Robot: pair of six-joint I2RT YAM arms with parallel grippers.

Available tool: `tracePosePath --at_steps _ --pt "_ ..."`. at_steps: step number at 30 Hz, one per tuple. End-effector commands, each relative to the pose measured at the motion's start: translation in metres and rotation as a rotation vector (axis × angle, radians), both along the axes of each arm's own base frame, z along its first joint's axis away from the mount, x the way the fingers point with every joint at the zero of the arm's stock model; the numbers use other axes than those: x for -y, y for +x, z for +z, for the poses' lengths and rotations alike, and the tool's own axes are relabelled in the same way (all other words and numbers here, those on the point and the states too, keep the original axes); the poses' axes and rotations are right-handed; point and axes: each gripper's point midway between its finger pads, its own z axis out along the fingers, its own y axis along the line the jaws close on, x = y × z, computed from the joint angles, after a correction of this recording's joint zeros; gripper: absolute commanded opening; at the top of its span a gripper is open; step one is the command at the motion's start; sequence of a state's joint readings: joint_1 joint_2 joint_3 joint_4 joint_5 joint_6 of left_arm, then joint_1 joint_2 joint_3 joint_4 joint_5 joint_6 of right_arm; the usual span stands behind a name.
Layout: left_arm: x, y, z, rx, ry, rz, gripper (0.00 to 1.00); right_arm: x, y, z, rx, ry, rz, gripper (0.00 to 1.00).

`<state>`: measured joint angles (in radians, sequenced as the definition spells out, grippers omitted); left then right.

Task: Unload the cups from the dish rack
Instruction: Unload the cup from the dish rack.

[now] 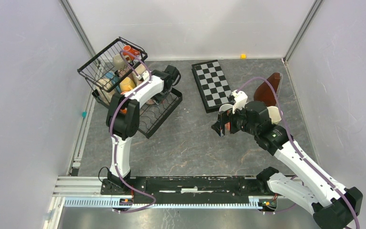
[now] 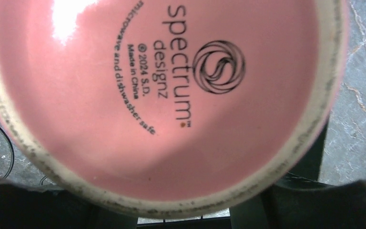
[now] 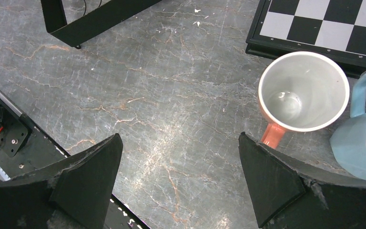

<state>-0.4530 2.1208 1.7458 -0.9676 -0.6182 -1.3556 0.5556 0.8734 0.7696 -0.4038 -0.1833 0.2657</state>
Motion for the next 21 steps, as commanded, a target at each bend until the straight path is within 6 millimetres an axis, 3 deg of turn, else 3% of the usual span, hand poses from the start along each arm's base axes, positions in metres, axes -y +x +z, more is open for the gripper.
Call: tracePosePath --at_steps 1,8,11,15,21 --pt "-0.003 0.001 -0.009 -0.003 0.03 -0.024 0.63 -0.004 0.003 0.002 0.018 0.02 0.002 0.98" --pt "0.0 0.003 -0.006 0.02 0.03 -0.042 0.49 -0.005 0.003 0.001 0.017 0.021 0.004 0.98" --pt "0.003 0.006 0.0 0.04 0.036 -0.063 0.33 -0.004 0.003 0.001 0.017 0.022 0.002 0.98" --pt "0.007 0.009 0.012 0.062 0.06 -0.102 0.03 -0.005 0.003 -0.001 0.016 0.022 0.003 0.98" --pt "0.017 0.008 0.04 0.11 0.091 -0.177 0.02 -0.005 0.004 -0.001 0.019 0.034 -0.008 0.98"
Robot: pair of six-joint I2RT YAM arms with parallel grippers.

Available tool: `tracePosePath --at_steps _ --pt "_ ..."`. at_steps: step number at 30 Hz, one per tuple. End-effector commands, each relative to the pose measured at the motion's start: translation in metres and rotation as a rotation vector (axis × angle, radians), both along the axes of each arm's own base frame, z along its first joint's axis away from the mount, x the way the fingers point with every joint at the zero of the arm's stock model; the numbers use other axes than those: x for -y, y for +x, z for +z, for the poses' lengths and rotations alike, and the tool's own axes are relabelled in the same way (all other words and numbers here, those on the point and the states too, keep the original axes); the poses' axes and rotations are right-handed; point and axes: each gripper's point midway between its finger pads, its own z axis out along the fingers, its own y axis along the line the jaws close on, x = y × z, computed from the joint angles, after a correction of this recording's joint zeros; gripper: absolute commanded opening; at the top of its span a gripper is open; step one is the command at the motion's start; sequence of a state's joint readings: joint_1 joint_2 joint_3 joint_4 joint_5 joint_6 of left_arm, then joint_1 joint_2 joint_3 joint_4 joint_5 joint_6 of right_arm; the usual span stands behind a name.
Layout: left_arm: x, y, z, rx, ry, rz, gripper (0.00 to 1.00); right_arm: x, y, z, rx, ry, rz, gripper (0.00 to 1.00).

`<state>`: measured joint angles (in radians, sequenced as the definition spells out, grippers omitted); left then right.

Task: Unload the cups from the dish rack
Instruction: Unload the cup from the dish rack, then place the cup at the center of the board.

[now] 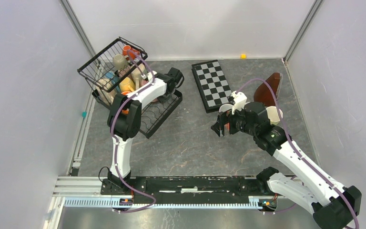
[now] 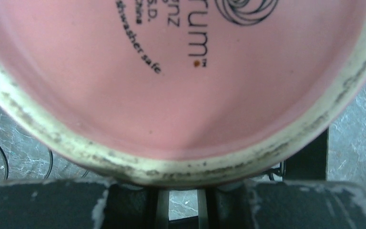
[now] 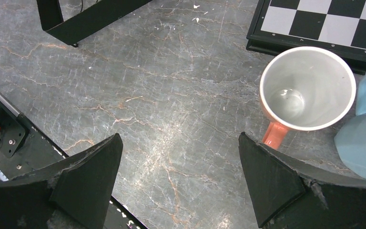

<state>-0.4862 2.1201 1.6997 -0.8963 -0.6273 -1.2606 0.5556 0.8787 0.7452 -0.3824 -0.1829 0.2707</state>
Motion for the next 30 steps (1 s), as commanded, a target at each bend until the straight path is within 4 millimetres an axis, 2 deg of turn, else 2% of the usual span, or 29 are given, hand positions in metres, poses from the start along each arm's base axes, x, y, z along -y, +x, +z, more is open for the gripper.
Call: tracePosePath --at_steps 1,10,18,24,30 --pt "0.006 0.011 0.054 0.132 0.047 -0.085 0.02 -0.004 0.004 0.008 0.031 0.037 -0.007 0.98" --pt "0.013 0.003 0.098 0.195 0.02 -0.204 0.02 -0.006 0.01 0.015 0.052 0.069 -0.032 0.98" --pt "0.034 -0.006 0.142 0.239 -0.034 -0.39 0.02 -0.008 0.022 0.036 0.092 0.125 -0.085 0.98" --pt "0.052 -0.031 0.177 0.269 -0.079 -0.568 0.02 -0.017 0.027 0.061 0.108 0.221 -0.095 0.98" --pt "0.073 -0.067 0.205 0.297 -0.174 -0.748 0.02 -0.03 0.028 0.089 0.126 0.346 -0.063 0.98"
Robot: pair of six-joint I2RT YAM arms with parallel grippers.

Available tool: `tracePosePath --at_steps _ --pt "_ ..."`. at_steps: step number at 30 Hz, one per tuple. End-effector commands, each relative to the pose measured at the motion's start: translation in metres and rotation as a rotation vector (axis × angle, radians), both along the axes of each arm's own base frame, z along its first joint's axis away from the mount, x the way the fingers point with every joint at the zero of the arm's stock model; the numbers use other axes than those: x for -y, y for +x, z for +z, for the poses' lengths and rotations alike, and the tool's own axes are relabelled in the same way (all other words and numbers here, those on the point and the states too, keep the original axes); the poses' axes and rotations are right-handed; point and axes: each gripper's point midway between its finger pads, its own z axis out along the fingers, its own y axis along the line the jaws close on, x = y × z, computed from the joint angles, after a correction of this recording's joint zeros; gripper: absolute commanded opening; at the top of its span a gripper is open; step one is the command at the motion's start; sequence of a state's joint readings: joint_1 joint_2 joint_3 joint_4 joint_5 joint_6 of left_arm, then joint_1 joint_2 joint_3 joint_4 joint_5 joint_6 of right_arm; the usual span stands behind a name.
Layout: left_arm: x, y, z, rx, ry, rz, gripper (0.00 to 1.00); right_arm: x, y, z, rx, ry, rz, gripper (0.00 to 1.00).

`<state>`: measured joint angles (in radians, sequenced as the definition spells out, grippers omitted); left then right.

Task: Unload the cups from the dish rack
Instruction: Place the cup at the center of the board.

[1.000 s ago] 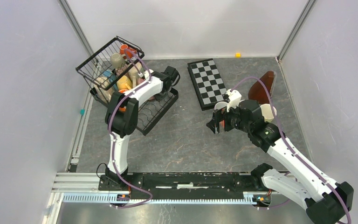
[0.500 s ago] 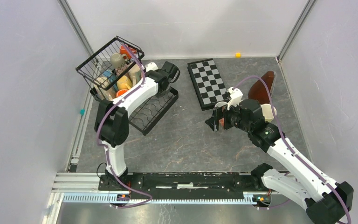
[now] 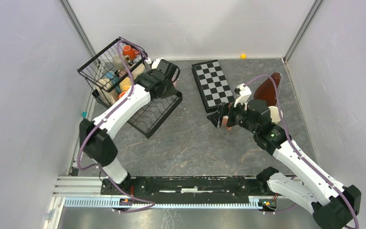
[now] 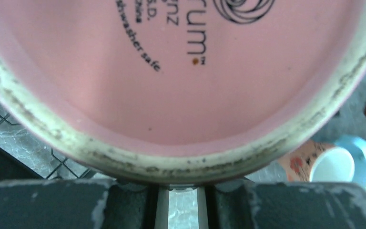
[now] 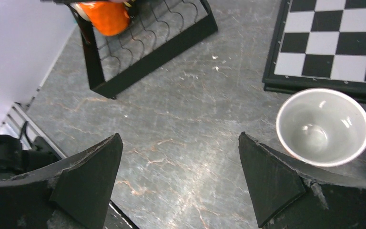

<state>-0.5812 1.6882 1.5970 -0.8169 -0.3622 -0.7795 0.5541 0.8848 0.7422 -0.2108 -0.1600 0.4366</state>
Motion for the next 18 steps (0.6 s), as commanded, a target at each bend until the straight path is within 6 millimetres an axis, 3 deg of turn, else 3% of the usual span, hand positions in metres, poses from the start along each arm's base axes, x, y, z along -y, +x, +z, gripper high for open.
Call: tracePosePath --at_steps 1,8,18 --pt "0.018 -0.018 0.067 0.158 -0.101 -0.181 0.02 -0.017 0.009 0.06 0.098 0.173 0.028 0.98" --pt "0.039 -0.063 0.091 0.213 -0.246 -0.352 0.02 -0.024 0.011 0.089 0.134 0.326 0.063 0.98" --pt "0.084 -0.115 0.139 0.276 -0.492 -0.585 0.02 -0.04 0.004 0.1 0.09 0.588 0.191 0.98"
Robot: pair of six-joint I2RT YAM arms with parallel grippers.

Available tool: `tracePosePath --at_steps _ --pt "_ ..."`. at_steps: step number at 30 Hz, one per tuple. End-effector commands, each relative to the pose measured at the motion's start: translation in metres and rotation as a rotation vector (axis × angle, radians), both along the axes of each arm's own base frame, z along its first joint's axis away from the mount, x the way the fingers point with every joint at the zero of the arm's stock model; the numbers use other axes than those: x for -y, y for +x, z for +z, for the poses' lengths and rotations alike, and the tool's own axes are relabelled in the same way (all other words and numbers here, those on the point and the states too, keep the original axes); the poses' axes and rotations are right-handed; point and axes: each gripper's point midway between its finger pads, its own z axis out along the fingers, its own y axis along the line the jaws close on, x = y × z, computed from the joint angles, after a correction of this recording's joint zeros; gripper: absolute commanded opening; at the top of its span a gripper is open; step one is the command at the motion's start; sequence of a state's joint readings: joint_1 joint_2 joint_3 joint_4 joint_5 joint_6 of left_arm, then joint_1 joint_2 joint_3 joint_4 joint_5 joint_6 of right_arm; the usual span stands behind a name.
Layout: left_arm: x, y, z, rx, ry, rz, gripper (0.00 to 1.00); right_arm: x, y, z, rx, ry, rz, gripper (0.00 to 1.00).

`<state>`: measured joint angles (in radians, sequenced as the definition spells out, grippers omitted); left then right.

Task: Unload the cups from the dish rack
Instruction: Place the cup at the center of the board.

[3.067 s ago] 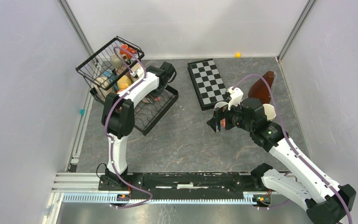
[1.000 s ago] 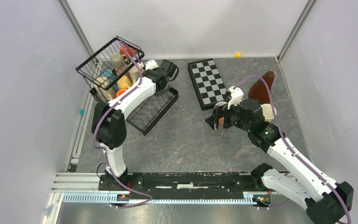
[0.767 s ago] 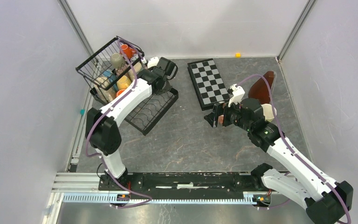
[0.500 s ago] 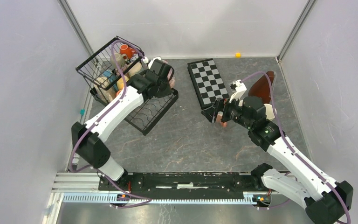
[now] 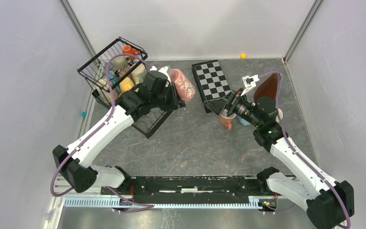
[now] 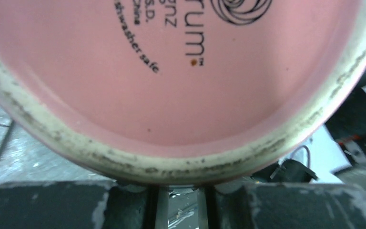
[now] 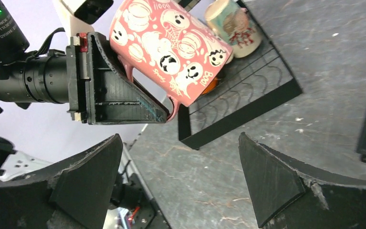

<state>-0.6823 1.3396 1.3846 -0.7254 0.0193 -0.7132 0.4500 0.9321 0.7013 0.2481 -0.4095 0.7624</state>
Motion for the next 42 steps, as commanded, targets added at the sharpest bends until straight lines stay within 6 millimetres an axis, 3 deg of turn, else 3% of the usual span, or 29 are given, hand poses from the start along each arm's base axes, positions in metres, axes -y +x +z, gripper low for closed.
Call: tracePosePath --at_steps 1,10,18,24,29,37,42 --pt "0.033 -0.012 0.081 0.215 -0.248 -0.155 0.02 -0.013 -0.012 0.022 0.029 0.167 0.108 0.98" --pt "0.058 -0.038 0.104 0.196 -0.412 -0.253 0.02 -0.014 -0.01 0.03 0.057 0.257 0.112 0.98" --pt "0.075 -0.055 0.116 0.165 -0.545 -0.325 0.02 -0.016 -0.014 0.052 0.091 0.393 0.161 0.97" --pt "0.083 -0.065 0.115 0.144 -0.625 -0.368 0.02 -0.015 -0.017 0.065 0.113 0.46 0.189 0.83" --pt "0.087 -0.071 0.116 0.138 -0.68 -0.396 0.02 -0.014 -0.017 0.065 0.112 0.47 0.181 0.69" --pt "0.096 -0.079 0.119 0.137 -0.728 -0.438 0.02 -0.016 -0.014 0.068 0.108 0.491 0.189 0.58" --pt "0.099 -0.083 0.115 0.13 -0.734 -0.45 0.02 -0.016 -0.012 0.07 0.106 0.495 0.189 0.43"
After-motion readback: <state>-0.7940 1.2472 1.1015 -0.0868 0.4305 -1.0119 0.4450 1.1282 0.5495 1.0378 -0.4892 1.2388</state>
